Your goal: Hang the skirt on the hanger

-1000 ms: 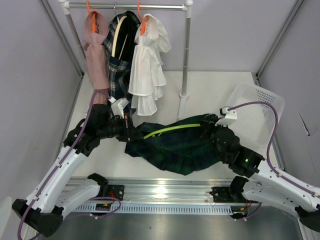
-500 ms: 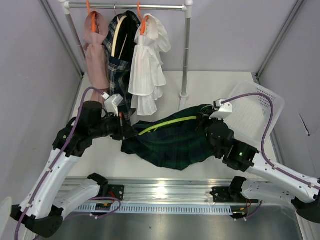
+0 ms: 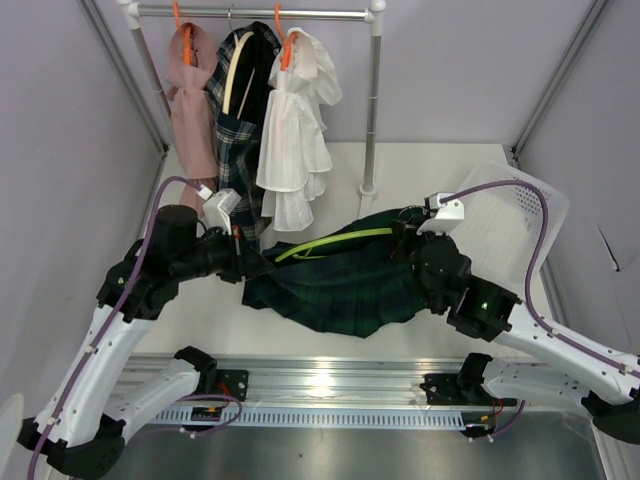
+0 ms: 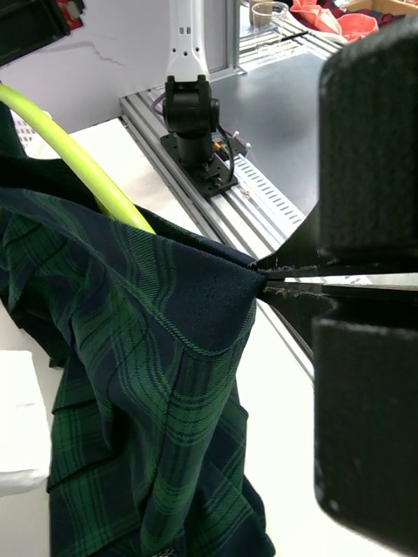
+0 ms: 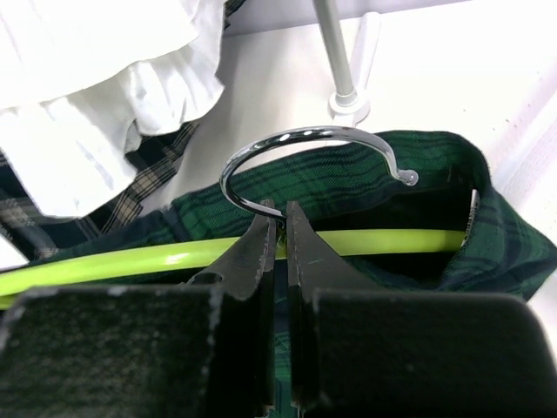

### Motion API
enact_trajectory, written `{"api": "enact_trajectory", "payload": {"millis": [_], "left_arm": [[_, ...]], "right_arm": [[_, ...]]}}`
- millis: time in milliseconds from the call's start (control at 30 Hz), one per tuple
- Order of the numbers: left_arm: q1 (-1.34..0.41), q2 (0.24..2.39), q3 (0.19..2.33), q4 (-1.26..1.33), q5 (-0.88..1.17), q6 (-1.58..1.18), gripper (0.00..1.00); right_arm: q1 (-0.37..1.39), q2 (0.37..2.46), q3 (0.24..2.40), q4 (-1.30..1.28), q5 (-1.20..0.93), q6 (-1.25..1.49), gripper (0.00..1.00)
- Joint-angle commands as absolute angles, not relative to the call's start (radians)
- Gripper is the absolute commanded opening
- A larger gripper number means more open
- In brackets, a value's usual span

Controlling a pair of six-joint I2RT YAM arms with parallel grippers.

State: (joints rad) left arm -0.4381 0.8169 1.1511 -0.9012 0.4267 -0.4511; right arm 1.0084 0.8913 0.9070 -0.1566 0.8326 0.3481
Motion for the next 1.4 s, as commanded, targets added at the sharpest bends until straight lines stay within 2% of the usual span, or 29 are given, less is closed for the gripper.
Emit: {"api": "enact_trajectory", "payload": {"millis": [0, 267, 800, 1000, 1367], "left_arm": [[-0.431, 0.825, 1.238, -0.874, 0.434, -0.445, 0.00], [-0.445, 0.897, 1.373, -0.882, 0.426, -0.449, 0.00], [-0.600, 1.003, 1.382, -0.810, 0.341, -0.489, 0.00], [-0.607, 1.016, 1.373, -0.808, 0.315, -0.476, 0.00], [-0.620, 1.016, 1.328, -0.775, 0.318, -0.466, 0.00]], "right_arm": [[1.045, 0.897, 0.962, -0.143, 0.937, 0.227, 0.00], [1.106, 0.969, 0.983, -0.141, 0.946, 0.204, 0.00], [1.203, 1.026, 1.060, -0.118, 0.917, 0.222, 0.00], [1.137, 1.038, 0.985, -0.127, 0.829, 0.300, 0.00], [1.230, 1.006, 1.056, -0.117, 0.879, 0.252, 0.00]]}}
